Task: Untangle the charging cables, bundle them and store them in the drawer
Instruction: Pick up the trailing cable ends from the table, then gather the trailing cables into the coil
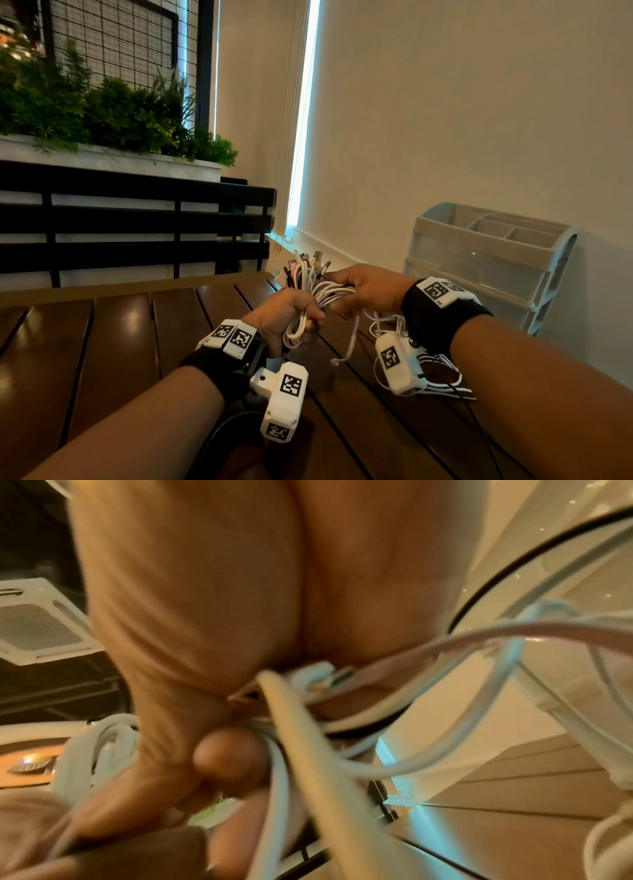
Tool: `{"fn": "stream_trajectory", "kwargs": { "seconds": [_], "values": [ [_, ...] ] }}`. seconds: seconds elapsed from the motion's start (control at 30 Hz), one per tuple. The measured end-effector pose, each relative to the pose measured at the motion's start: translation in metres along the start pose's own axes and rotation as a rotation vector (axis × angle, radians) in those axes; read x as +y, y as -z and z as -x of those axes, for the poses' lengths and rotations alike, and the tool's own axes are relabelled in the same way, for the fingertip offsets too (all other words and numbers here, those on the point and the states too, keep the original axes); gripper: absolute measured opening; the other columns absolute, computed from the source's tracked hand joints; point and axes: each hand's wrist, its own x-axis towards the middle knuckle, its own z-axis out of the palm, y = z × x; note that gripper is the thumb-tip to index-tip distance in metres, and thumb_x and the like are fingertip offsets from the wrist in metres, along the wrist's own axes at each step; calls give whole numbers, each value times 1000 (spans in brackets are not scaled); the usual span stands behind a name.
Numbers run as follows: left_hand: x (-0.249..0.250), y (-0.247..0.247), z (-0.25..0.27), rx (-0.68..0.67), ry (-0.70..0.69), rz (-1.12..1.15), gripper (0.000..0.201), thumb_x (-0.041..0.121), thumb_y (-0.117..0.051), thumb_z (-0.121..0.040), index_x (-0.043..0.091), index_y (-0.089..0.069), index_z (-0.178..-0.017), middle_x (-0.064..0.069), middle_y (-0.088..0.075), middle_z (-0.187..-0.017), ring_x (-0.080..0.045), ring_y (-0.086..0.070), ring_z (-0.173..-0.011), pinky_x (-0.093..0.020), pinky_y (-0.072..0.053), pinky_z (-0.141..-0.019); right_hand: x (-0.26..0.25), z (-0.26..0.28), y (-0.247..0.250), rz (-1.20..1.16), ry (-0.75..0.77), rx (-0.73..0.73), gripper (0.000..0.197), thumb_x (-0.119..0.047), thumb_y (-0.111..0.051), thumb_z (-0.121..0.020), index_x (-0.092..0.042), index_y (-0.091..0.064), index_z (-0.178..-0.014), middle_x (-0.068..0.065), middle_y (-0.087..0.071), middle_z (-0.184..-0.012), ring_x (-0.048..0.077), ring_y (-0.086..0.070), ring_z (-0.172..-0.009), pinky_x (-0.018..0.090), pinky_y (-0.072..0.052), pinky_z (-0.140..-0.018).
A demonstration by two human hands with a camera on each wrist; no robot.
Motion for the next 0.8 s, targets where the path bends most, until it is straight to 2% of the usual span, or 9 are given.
{"fn": "stream_trajectory", "kwargs": {
  "seconds": [0.13, 0.2, 0.3, 0.37, 0.43, 0.5, 0.57, 0.7, 0.8],
  "values": [
    [-3, -3, 0, 51, -1, -40, 5, 0, -55, -56, 0, -52, -60, -10, -47, -47, -15, -39, -34, -19, -34, -38, -3, -2, 9, 181, 12, -6, 11, -27, -70, -86, -20, -67, -92, -8, -60, -66, 6, -51, -52, 26, -45, -57],
    [-3, -4, 0, 70, 6, -51, 5, 1, -56, -55, 2, -54, -52, -11, -47, -49, -15, -39, -35, -19, -34, -38, -7, -2, 11, 245, 20, 3, 13, -29, -68, -87, -18, -65, -94, -5, -58, -69, 5, -49, -53, 25, -44, -57],
    [-2, -2, -1, 60, 27, -53, 8, 1, -57, -57, 4, -55, -50, -11, -48, -52, -14, -40, -36, -18, -34, -38, -7, 0, 14, 223, 49, 40, 12, -26, -70, -86, -29, -59, -90, -6, -62, -77, 3, -52, -60, 23, -42, -61],
    [-1, -1, -1, 31, 39, -22, 6, 1, -56, -59, 3, -53, -55, -12, -50, -53, -12, -42, -35, -18, -34, -37, -4, 2, 14, 97, 74, 67, 20, -21, -72, -83, -33, -60, -94, 1, -68, -83, 5, -55, -64, 24, -42, -63],
    [-1, -1, 0, -1, 52, 33, 8, -1, -54, -62, 3, -50, -67, -10, -53, -52, -10, -44, -35, -17, -33, -35, -1, 4, 14, 13, 123, 127, 33, -17, -75, -80, -39, -64, -101, 7, -68, -84, 19, -60, -72, 29, -47, -69],
    [-1, 0, 1, -42, 59, 80, 16, -2, -53, -63, 3, -50, -78, -9, -54, -52, -9, -45, -34, -16, -32, -35, -2, 5, 14, 50, 177, 187, 41, -13, -77, -77, -47, -68, -99, -8, -72, -92, 15, -67, -93, 29, -49, -89],
    [0, -2, 2, -82, 67, 111, 17, -2, -52, -67, 1, -57, -82, -9, -54, -53, -9, -45, -34, -15, -32, -36, -4, 8, 14, 68, 205, 213, 40, -8, -78, -76, -44, -70, -91, -18, -72, -95, 5, -66, -100, 24, -47, -96],
    [0, -6, 5, -104, 97, 98, 7, -1, -53, -73, 4, -56, -77, -7, -55, -53, -9, -47, -35, -15, -34, -37, -8, 8, 11, 181, 222, 249, 28, -9, -78, -76, -36, -70, -79, -8, -73, -94, 5, -66, -92, 23, -50, -88],
    [0, -10, 8, -82, 62, -3, 11, 9, -65, -77, 8, -55, -75, -4, -49, -55, -10, -44, -38, -18, -33, -38, -8, 4, 6, 237, 253, 290, 12, -7, -77, -76, -18, -72, -76, -5, -71, -83, 6, -64, -81, 22, -50, -77]
  ]
}}
